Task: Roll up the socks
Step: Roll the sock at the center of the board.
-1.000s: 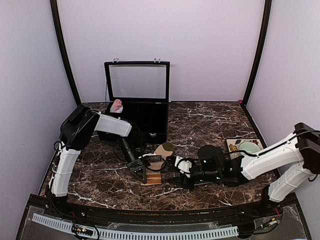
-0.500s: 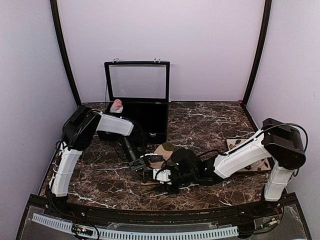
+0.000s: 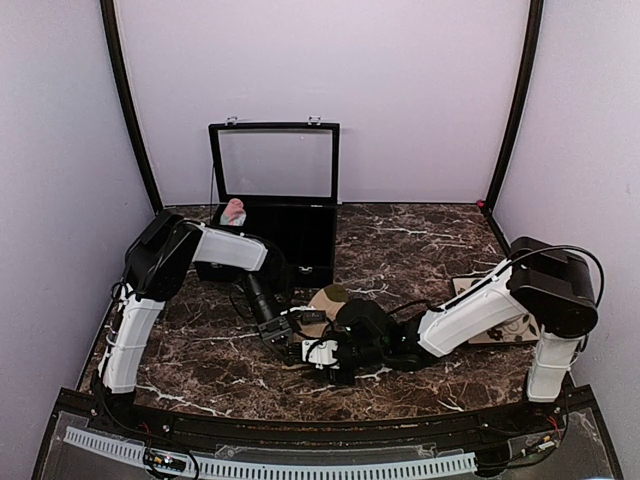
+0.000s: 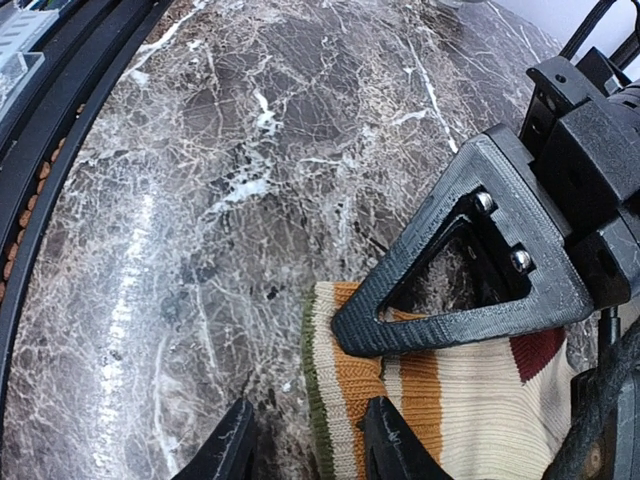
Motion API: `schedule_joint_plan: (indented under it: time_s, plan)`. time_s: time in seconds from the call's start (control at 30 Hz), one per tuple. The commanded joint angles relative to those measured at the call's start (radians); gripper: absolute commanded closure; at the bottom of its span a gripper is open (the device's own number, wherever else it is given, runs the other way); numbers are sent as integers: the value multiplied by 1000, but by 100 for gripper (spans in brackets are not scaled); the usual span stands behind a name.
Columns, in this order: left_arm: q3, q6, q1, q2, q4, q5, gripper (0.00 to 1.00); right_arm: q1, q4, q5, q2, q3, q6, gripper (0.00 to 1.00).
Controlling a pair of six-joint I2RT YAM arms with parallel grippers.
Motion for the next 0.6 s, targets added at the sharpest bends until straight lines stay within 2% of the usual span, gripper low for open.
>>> schedule_joint_plan:
  time_s: [0.0, 0.33, 0.57]
  plan:
    - [4, 9, 7, 49, 87, -197, 100, -7, 15, 39, 0, 16, -30, 63]
    - [4, 10, 7, 52, 89, -194, 100, -7, -51, 27, 16, 64, -58, 64]
    - [6, 7, 7, 51, 90, -191, 100, -15, -67, 11, 55, 56, -46, 70]
